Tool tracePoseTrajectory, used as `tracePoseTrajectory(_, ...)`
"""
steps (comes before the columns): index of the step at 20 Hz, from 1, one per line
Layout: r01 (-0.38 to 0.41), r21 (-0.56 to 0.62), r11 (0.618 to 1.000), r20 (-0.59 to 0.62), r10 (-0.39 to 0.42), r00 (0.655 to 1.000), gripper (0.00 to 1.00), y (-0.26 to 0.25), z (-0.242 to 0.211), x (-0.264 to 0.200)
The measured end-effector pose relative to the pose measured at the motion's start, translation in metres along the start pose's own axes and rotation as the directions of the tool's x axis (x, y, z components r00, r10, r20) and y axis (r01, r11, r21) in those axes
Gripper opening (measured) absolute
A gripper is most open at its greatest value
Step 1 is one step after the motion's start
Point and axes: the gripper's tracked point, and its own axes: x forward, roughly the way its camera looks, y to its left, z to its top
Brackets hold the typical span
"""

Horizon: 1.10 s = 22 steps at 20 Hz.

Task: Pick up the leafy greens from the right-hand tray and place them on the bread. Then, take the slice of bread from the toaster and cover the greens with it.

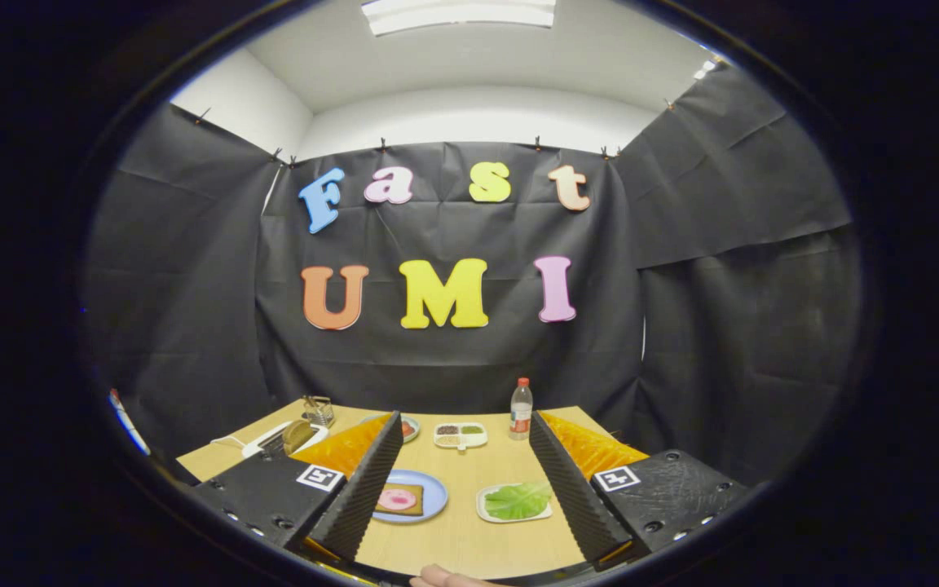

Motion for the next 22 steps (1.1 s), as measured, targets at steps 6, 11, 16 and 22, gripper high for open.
tracePoseTrajectory(6,0.009,0.012,1.0,-0.005,-0.009,1.0,0.95,-0.004,-0.007,0.004)
tracePoseTrajectory(11,0.029,0.024,0.999,-0.042,-0.028,0.999,0.95,-0.015,-0.024,0.018)
tracePoseTrajectory(16,0.064,0.032,0.997,-0.133,-0.059,0.989,0.95,-0.032,-0.056,0.045)
tracePoseTrajectory(22,0.177,0.032,0.984,-0.282,-0.161,0.946,0.95,-0.07,-0.108,0.086)
